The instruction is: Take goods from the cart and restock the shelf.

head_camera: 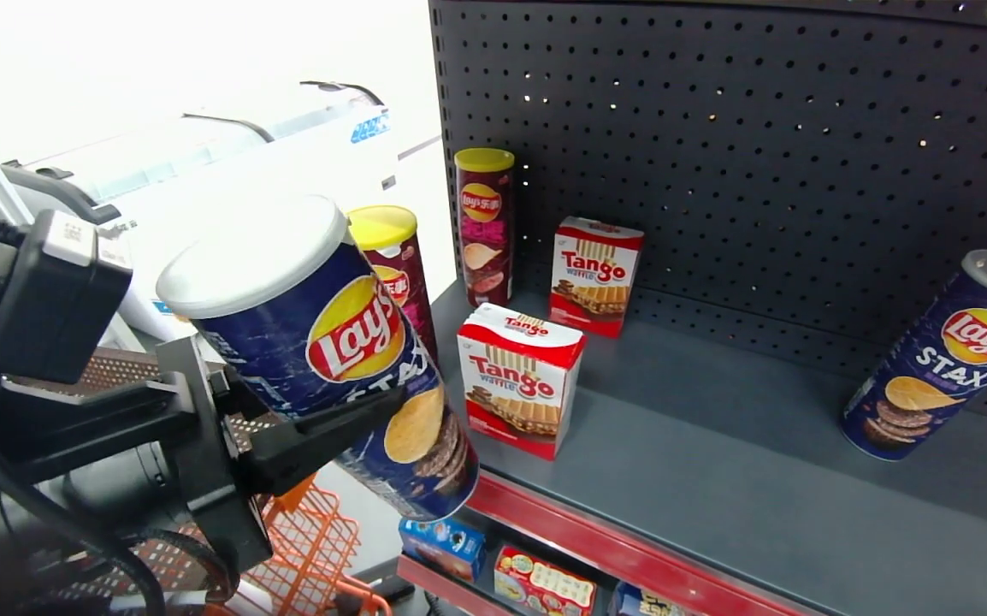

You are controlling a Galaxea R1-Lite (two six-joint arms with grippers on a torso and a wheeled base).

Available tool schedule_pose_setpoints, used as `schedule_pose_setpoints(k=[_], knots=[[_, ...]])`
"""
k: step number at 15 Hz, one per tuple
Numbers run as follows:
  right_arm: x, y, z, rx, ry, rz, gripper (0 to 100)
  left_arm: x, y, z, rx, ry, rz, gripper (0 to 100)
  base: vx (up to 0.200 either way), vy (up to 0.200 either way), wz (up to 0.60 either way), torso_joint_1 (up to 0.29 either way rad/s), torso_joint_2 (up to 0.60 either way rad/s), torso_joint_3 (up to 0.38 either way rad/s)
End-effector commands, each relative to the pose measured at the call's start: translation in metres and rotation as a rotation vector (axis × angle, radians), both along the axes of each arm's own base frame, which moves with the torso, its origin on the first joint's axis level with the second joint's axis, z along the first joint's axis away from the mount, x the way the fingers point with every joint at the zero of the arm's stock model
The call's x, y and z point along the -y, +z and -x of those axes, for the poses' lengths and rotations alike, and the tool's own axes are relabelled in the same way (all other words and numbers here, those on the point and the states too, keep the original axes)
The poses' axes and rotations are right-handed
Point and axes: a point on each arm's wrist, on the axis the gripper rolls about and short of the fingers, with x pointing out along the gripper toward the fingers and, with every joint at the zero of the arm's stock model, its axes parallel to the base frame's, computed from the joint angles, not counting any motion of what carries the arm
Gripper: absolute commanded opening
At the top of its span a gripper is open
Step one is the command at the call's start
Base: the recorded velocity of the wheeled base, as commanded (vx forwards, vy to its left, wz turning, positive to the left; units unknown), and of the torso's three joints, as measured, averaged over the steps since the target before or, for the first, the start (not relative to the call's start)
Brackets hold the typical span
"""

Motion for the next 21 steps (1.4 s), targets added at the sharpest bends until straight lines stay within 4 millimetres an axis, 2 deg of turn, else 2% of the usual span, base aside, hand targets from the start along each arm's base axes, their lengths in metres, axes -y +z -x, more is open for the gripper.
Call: schedule_pose_setpoints(k=[1, 5, 14, 21], knots=[[0.0, 0.0, 0.0, -0.001, 0.001, 0.001, 100, 0.003, -0.002, -0.003, -0.016, -0.034, -0.01, 0, 0.0, 0.0, 0.0, 0.0, 0.0, 0.0], [0.0, 0.0, 0.0, -0.001, 0.001, 0.001, 100, -0.002, -0.008, 0.019, -0.129, -0.161, -0.098, 0, 0.0, 0.0, 0.0, 0.0, 0.0, 0.0], [0.0, 0.0, 0.0, -0.001, 0.001, 0.001, 100, 0.003, -0.008, 0.013, -0.101, -0.169, -0.126, 0, 0.0, 0.0, 0.0, 0.0, 0.0, 0.0], [0.0, 0.0, 0.0, -0.001, 0.001, 0.001, 100, 0.003, -0.007, 0.013, -0.099, -0.172, -0.124, 0, 0.0, 0.0, -0.6, 0.005, 0.01, 0.0]])
